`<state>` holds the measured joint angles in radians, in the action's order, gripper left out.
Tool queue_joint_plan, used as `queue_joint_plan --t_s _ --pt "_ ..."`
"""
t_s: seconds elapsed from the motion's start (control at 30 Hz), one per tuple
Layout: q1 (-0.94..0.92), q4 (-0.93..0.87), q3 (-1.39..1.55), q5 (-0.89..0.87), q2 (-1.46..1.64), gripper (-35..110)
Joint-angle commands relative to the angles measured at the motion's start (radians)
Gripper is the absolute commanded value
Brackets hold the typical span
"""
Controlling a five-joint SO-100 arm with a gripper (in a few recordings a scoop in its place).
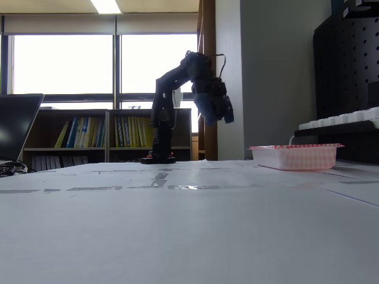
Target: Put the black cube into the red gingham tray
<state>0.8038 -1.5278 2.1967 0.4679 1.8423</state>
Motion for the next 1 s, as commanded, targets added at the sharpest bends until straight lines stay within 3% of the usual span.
queue_joint_plan --t_s 0.0,0.37,0.67,0.77,0.97 --pt "0.094 -0.069 0.687 0.031 0.199 0" --pt "0.198 0.227 0.802 -0.028 0.586 0" --pt "0.221 0.344 0.802 -0.1 0.738 1" --pt "0.221 0.357 0.802 -0.1 0.762 6" --pt "0.216 0.357 0.799 -0.138 0.779 34"
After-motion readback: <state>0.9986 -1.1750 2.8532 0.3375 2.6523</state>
